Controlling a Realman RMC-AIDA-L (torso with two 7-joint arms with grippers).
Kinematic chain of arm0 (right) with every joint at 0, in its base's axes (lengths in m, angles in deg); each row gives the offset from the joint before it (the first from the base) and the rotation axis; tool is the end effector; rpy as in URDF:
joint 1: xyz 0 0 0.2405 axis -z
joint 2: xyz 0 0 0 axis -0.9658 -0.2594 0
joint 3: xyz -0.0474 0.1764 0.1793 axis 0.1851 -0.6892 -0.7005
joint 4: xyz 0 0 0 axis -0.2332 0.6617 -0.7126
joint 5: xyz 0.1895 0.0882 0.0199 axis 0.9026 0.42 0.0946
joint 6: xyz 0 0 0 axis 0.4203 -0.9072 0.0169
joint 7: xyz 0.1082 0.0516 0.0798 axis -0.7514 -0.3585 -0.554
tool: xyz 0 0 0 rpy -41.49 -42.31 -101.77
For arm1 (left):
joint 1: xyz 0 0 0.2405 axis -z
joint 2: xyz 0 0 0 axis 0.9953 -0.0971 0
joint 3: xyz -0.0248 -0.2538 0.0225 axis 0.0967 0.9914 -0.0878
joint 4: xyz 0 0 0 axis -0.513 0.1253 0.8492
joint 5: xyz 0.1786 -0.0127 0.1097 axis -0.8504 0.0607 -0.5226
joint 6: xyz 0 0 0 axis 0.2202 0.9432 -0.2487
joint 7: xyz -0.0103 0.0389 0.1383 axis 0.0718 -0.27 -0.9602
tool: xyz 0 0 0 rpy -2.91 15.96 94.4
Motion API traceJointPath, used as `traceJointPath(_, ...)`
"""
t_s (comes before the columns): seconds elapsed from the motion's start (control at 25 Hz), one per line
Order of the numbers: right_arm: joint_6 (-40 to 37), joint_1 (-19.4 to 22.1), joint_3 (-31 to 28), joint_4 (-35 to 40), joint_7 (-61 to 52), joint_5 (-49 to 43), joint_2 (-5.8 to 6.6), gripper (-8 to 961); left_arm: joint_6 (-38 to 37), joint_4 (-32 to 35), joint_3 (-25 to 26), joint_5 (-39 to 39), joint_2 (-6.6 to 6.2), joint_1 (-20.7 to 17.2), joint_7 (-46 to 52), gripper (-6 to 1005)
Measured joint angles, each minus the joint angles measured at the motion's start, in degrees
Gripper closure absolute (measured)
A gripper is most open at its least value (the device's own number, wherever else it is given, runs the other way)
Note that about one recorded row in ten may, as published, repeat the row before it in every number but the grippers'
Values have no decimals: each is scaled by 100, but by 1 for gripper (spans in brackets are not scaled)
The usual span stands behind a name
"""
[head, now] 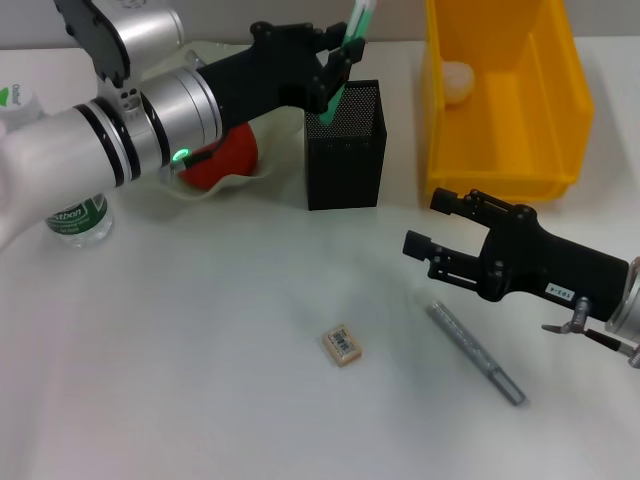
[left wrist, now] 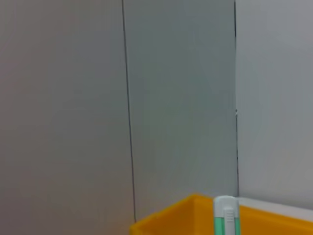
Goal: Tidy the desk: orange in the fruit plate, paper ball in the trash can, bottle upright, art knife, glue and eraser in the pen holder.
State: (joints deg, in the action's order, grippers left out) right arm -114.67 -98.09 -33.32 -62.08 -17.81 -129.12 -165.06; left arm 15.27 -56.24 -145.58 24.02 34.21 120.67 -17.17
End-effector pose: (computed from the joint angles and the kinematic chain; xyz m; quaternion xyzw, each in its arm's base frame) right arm 0.2798 0.2796 -0.0469 -0.8834 0.2150 0.3712 0.1887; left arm -0.1751 0.4025 -0.0601 -0.9023 -0.1176 -0.2918 0.2948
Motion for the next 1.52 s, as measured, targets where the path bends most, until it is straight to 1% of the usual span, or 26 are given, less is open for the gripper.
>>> traceJointPath(0.16, 5, -21, 0, 0, -2, 0, 0, 193, 141, -169, -36, 5, 0, 42, -11, 791)
traceJointPath(0.64, 7, -36, 0, 0, -4, 0, 0, 193, 141, -190, -145, 5, 0, 19, -20, 763)
traceJointPath(0.84, 6, -29, 0, 0, -6, 0, 0, 193, 123, -166, -207, 5, 0, 12, -20, 686)
traceJointPath(0.88, 6, -21, 0, 0, -6, 0, 0, 193, 28, -88, -218, 5, 0, -22, 38, 670)
traceJointPath(0.96, 6, -8, 0, 0, -7, 0, 0, 193, -52, -37, -214, 5, 0, -48, 141, 672)
traceJointPath(1.12, 0, 6, 1, 0, -6, 0, 0, 193, -409, 482, -206, -60, -62, -319, 865, 675)
traceJointPath(1.16, -6, 14, 1, 0, -6, 0, 0, 193, -813, 836, -192, -253, -98, -532, 1060, 674)
traceJointPath(1.2, -6, 14, 1, 0, -6, 0, 0, 193, -813, 836, -192, -253, -98, -532, 1060, 673)
traceJointPath(1.32, -6, 15, 1, 1, -5, 0, 6, 193, -1761, 1341, 6, -658, -138, -905, 1130, 670)
traceJointPath(1.36, -1, 14, 0, 8, -2, 0, 9, 193, -2264, 1522, 157, -767, -147, -1101, 1228, 669)
traceJointPath(1.4, -1, 14, 0, 8, -2, 0, 9, 193, -2264, 1522, 157, -767, -147, -1101, 1228, 669)
traceJointPath(1.52, 2, 2, 0, 15, 6, 0, 9, 193, -3005, 1654, 409, -806, -167, -1388, 1416, 666)
